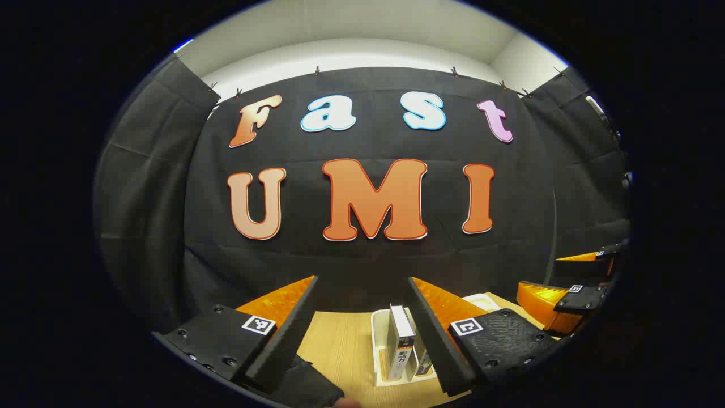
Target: Open the schoolbag, grab two books from the bookshelf and put them into the schoolbag.
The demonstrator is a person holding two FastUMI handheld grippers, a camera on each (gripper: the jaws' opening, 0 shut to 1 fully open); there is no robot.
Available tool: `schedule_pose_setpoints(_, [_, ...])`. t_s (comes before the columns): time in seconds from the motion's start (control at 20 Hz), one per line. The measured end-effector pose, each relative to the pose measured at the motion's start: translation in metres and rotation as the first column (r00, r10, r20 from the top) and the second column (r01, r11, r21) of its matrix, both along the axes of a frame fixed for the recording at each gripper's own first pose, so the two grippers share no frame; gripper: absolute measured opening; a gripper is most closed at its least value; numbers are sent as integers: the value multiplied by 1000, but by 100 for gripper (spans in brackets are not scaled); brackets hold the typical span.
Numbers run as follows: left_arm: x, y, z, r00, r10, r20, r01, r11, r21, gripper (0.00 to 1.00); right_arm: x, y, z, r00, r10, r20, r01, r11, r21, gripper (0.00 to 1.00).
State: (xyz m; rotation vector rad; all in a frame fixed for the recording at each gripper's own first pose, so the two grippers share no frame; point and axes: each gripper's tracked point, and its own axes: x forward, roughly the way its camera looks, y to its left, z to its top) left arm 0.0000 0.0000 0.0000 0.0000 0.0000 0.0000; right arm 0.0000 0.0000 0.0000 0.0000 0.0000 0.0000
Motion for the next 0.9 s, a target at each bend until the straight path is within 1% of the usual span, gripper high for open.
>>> schedule_pose_setpoints(0.25, [-6, -1, 4, 1000, 8, 15, -8, 1000, 16, 96, -4, 4, 5, 1000, 21, 15, -21, 1000, -15, 98])
schedule_pose_setpoints(0.45, [-7, -3, 1, 1000, 7, 5, -7, 1000, 28, 97, -6, 4, -1, 999, 36, -1, -36, 999, -13, 98])
schedule_pose_setpoints(0.9, [-13, -3, 5, 1000, 20, 22, -21, 999, 49, 97, -5, 6, 0, 999, 39, 5, -39, 999, -13, 98])
